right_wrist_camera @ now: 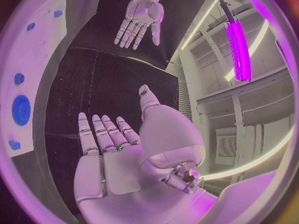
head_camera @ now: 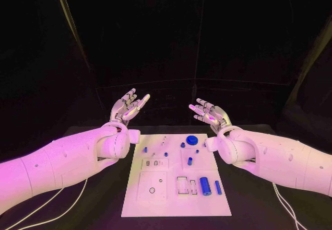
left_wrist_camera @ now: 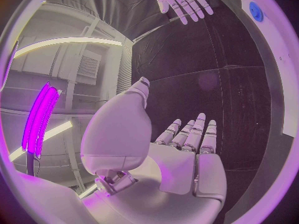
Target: Assemble the parts on the task board
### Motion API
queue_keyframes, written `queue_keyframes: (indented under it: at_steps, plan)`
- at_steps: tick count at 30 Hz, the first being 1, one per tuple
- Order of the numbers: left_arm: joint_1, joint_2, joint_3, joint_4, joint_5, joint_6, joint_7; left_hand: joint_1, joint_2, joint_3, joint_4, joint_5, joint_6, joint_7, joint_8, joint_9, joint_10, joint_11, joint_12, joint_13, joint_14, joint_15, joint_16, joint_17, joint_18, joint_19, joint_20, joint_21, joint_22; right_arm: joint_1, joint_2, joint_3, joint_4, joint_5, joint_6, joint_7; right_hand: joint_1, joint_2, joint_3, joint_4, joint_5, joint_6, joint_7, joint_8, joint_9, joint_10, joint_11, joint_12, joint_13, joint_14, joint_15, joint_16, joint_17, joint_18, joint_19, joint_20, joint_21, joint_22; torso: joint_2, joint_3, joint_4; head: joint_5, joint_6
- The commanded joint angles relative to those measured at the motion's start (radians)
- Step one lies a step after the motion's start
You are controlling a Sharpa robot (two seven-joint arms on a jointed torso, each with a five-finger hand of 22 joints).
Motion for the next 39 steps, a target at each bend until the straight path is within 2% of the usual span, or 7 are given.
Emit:
queue_keyframes:
  at_steps: [1, 7, 9, 11, 22, 32, 39]
  plan:
    - [0.004, 0.004, -0.001, -0.008, 0.019, 0.086, 0.053, 0.008, 0.011, 0.008, 0.003, 0.001, 0.014, 0.136, 0.007, 0.002, 0.017, 0.014, 0.006, 0.003, 0.041, 0.006, 0.010, 0.007, 0.013, 0.020, 0.006, 0.010, 0.005, 0.013, 0.013, -0.003, -0.032, -0.113, 0.186, -0.064, 0.114, 0.006, 0.007, -0.058, -0.006, 0.089, 0.132, 0.016, 0.008, 0.140, 0.034, 0.019, 0.011, 0.192, 0.022, 0.036, 0.016, 0.056, 0.142, 0.006, 0.034, 0.018, 0.000, 0.0000, 0.0003, 0.000, 0.000]
    - [0.004, 0.004, -0.001, -0.008, 0.019, 0.086, 0.053, 0.030, 0.056, 0.032, -0.003, -0.006, 0.117, 0.145, 0.023, 0.012, 0.185, 0.039, 0.031, 0.018, 0.267, 0.017, 0.061, 0.038, 0.001, 0.168, 0.005, 0.058, 0.028, 0.022, 0.025, -0.006, -0.058, -0.139, 0.231, -0.081, 0.210, -0.005, 0.047, -0.152, -0.037, 0.398, 0.109, 0.066, 0.035, 0.526, 0.004, 0.083, 0.033, 0.552, -0.028, 0.102, 0.033, 0.110, 0.385, 0.003, 0.111, 0.045, 0.000, 0.0000, 0.0003, 0.000, 0.000]
    - [0.005, -0.018, -0.001, -0.011, 0.019, 0.131, 0.035, 0.043, 0.068, 0.034, -0.006, -0.007, 0.154, 0.139, 0.029, 0.015, 0.271, 0.046, 0.046, 0.024, 0.349, 0.019, 0.078, 0.047, -0.001, 0.237, 0.004, 0.080, 0.038, 0.022, 0.002, -0.006, -0.061, -0.316, 0.139, -0.058, 0.217, -0.007, 0.054, -0.168, -0.034, 0.473, 0.101, 0.077, 0.039, 0.564, -0.008, 0.089, 0.031, 0.593, -0.040, 0.108, 0.032, 0.119, 0.415, 0.001, 0.124, 0.047, -0.004, -0.0016, 0.0037, -0.009, -0.009]
    - [0.005, -0.029, -0.001, -0.006, 0.012, 0.142, 0.032, 0.075, 0.089, 0.048, -0.023, -0.008, 0.260, 0.140, 0.049, 0.025, 0.436, 0.027, 0.076, 0.035, 0.438, 0.003, 0.101, 0.055, 0.015, 0.438, 0.003, 0.144, 0.067, 0.023, -0.005, -0.006, -0.061, -0.369, 0.128, -0.064, 0.217, -0.005, 0.068, -0.193, -0.025, 0.588, 0.088, 0.083, 0.039, 0.621, -0.022, 0.085, 0.026, 0.653, -0.058, 0.105, 0.028, 0.120, 0.462, -0.010, 0.141, 0.047, -0.003, -0.0015, 0.0023, -0.010, -0.008]
    - [0.005, -0.101, -0.001, 0.070, -0.027, 0.156, 0.014, 0.176, 0.097, 0.089, -0.144, -0.010, 0.665, 0.098, 0.117, 0.050, 0.783, -0.048, 0.129, 0.048, 0.762, -0.098, 0.184, 0.108, 0.060, 0.808, -0.057, 0.271, 0.101, 0.034, -0.048, -0.005, -0.031, -0.623, 0.109, -0.109, 0.187, -0.002, 0.129, -0.284, 0.003, 0.714, 0.065, 0.084, 0.038, 0.785, -0.069, 0.064, 0.030, 0.851, -0.121, 0.121, 0.046, 0.123, 0.609, -0.078, 0.213, 0.062, 0.025, 0.0010, 0.0044, -0.013, 0.000]
    - [0.005, -0.189, -0.001, 0.230, -0.074, 0.195, -0.024, 0.174, 0.092, 0.121, -0.167, -0.010, 0.782, 0.063, 0.131, 0.045, 0.944, -0.097, 0.129, 0.053, 0.891, -0.151, 0.218, 0.189, 0.060, 0.922, -0.109, 0.314, 0.114, 0.082, -0.065, -0.004, 0.012, -0.978, 0.168, -0.262, 0.187, -0.053, 0.148, -0.293, 0.057, 0.785, 0.028, 0.082, 0.038, 0.913, -0.120, 0.057, 0.038, 1.109, -0.206, 0.269, 0.147, 0.118, 0.803, -0.179, 0.417, 0.166, 0.074, -0.0083, 0.0096, -0.023, 0.006]
    - [0.007, -0.221, -0.001, 0.298, -0.098, 0.190, -0.046, 0.160, 0.078, 0.126, -0.165, -0.011, 0.802, 0.056, 0.120, 0.042, 0.975, -0.104, 0.108, 0.049, 0.922, -0.161, 0.224, 0.222, 0.059, 0.947, -0.120, 0.326, 0.119, 0.108, -0.059, -0.004, 0.037, -1.201, 0.222, -0.399, 0.134, -0.069, 0.167, -0.286, 0.046, 0.801, 0.013, 0.063, 0.037, 0.955, -0.140, 0.048, 0.050, 1.155, -0.230, 0.482, 0.303, 0.116, 0.824, -0.204, 0.574, 0.264, 0.113, -0.0130, 0.0142, -0.027, 0.012]
